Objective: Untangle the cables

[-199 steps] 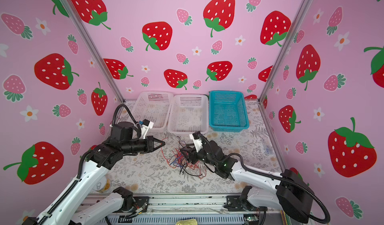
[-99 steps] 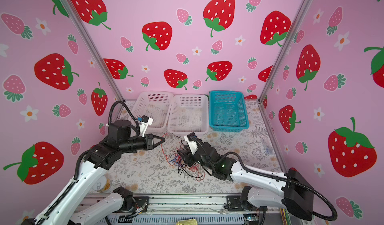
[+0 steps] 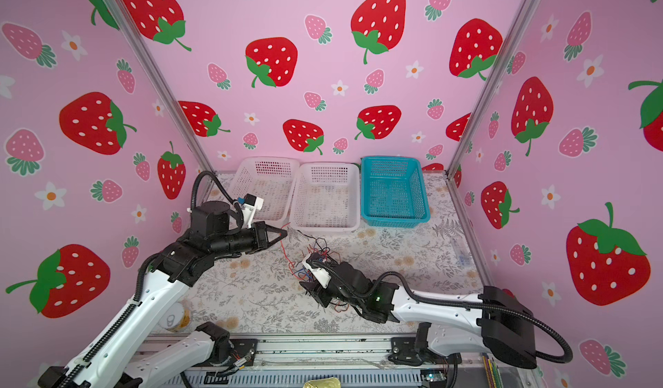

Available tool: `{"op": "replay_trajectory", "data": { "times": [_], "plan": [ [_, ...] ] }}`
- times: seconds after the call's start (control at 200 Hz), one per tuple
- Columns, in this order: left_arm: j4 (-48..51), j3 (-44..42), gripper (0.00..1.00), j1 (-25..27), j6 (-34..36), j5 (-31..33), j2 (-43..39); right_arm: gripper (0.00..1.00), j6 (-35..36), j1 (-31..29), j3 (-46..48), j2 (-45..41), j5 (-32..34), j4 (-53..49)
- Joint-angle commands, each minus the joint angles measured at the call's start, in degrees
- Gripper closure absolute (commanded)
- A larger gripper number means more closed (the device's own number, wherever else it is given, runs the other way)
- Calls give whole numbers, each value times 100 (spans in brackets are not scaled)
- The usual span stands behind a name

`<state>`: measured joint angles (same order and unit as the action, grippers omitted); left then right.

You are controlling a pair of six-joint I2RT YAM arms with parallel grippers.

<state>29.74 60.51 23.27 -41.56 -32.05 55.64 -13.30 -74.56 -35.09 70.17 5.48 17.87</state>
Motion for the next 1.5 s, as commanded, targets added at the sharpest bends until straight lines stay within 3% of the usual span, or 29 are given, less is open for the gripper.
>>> {"op": "replay_trajectory", "data": {
  "times": [0.0,0.215,0.32,0.665,1.081,1.296,1.496],
  "plan": [
    [-258,126,100,13,-225,-64,-59,49,386,-57,-213,199,221,247],
    [-252,127,100,20,-274,-74,-20,62,623,-154,-285,445,1045,624],
    [-241,82,100,16,-318,-52,-18,68,742,-235,-334,568,1138,753],
    [-198,73,100,18,-370,-30,16,63,1275,-975,-532,794,2405,1075],
    [0,191,100,16,-269,93,-27,68,1313,-1001,-531,1242,2380,1107],
    [-2,227,100,19,-265,93,-18,88,1304,-1005,-487,1225,2472,1126],
    [62,233,100,7,-203,175,-73,100,1356,-1004,-386,1014,2428,1124]
  ]
}}
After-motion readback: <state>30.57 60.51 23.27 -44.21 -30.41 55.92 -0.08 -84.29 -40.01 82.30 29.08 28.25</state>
